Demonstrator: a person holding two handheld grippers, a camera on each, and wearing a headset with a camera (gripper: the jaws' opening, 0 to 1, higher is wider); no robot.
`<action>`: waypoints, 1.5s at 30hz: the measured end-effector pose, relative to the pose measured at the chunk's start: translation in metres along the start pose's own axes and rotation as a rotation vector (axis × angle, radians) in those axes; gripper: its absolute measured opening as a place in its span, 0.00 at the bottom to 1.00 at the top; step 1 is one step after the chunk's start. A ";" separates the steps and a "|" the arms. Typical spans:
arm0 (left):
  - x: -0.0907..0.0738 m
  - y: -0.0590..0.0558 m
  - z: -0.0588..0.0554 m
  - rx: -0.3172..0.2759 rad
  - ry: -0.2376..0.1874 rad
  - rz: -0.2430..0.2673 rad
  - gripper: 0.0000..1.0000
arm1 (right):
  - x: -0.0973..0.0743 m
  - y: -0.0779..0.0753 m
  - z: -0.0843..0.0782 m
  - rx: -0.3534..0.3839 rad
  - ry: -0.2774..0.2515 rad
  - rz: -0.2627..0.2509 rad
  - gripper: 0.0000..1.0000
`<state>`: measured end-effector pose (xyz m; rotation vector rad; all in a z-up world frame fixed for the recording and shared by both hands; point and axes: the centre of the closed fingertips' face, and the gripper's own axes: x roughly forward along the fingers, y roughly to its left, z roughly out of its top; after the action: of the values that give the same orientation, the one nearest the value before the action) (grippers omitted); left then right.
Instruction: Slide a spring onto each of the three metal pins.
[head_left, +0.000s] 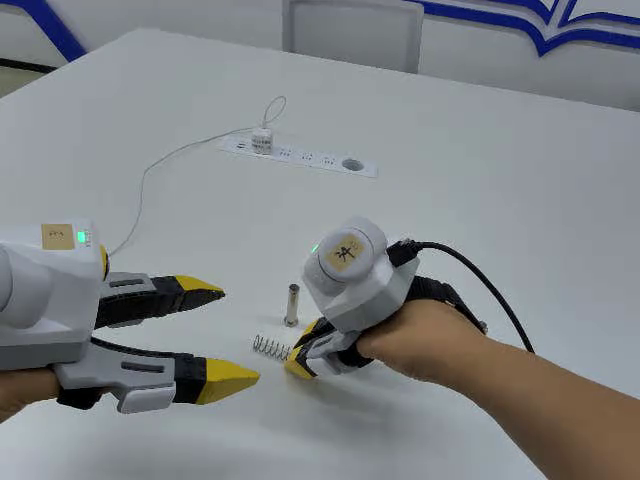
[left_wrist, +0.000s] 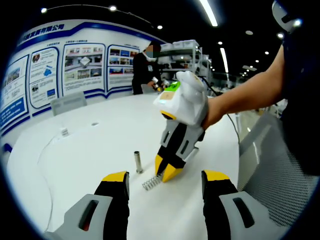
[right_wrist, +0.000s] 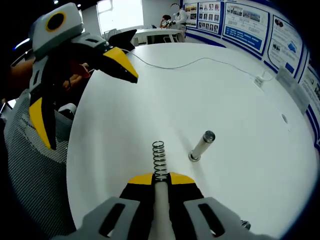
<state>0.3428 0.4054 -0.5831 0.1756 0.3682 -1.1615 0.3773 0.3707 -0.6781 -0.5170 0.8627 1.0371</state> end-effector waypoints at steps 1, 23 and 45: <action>0.000 0.000 0.000 0.000 0.001 -0.001 0.60 | 0.000 0.001 -0.001 -0.002 0.003 0.003 0.11; 0.014 -0.017 0.001 0.050 0.028 -0.068 0.55 | -0.071 0.021 0.017 -0.149 -0.050 0.026 0.11; 0.023 -0.040 0.012 0.105 0.001 -0.161 0.34 | -0.097 0.049 0.013 -0.324 -0.017 0.119 0.11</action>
<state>0.3159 0.3663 -0.5784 0.2421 0.3271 -1.3412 0.3150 0.3509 -0.5903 -0.7341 0.7202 1.2986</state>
